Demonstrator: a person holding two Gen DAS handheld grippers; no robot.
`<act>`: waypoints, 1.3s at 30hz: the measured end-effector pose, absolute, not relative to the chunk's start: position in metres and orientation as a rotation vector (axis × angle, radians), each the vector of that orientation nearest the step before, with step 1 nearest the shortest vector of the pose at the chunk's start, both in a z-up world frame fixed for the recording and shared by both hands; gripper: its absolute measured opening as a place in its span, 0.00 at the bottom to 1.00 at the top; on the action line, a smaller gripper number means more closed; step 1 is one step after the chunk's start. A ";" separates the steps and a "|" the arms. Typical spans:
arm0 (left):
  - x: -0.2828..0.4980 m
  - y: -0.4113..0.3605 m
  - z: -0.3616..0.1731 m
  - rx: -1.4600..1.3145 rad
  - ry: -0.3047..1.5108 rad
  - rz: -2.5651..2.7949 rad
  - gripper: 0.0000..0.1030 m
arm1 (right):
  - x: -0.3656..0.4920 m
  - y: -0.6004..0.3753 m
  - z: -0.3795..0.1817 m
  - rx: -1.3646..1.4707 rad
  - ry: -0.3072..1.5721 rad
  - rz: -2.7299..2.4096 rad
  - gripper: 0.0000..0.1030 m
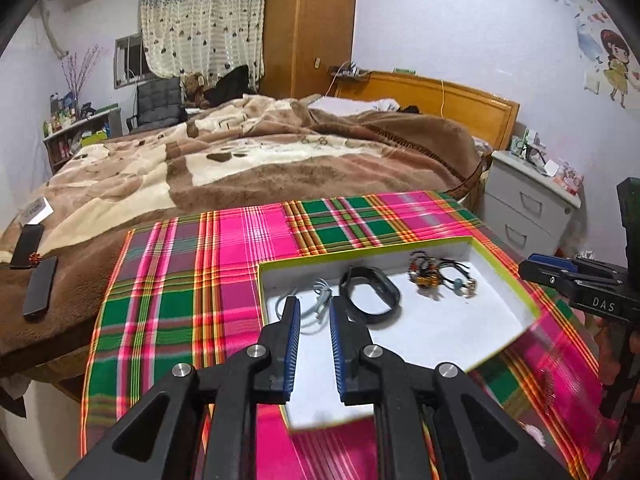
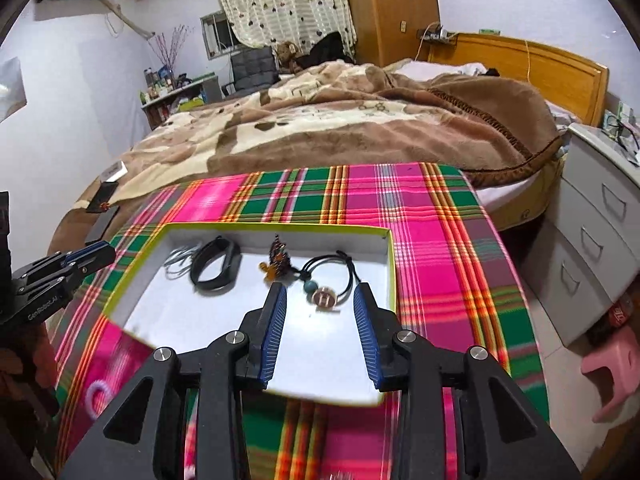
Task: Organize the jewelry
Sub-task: 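Open the left tool releasing the earring while the right tool releases the pendant in the box, then move the left tool to the red knotted tassel while the right tool approaches the white coil hair tie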
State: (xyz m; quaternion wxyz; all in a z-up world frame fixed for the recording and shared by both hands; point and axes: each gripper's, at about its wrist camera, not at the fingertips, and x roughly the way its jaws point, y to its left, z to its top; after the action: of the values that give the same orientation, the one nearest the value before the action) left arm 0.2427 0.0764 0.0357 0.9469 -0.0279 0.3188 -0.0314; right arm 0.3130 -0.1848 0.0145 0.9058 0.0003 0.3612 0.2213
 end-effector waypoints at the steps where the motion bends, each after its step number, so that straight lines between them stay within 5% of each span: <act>1: 0.234 0.074 0.038 -0.062 0.638 -0.066 0.14 | 0.305 -0.187 0.016 0.002 0.736 0.460 0.35; 22: 0.088 0.041 0.027 -0.076 0.585 -0.040 0.14 | 0.152 -0.208 0.004 -0.011 0.656 0.462 0.35; 39: 0.051 0.032 0.014 -0.083 0.624 -0.069 0.14 | 0.118 -0.210 -0.011 0.001 0.701 0.478 0.35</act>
State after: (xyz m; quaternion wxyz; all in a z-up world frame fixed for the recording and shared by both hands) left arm 0.0510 0.0316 0.0140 0.9503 -0.0406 0.3067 -0.0339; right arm 0.1178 -0.2100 -0.0107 0.9114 0.0005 0.3401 0.2318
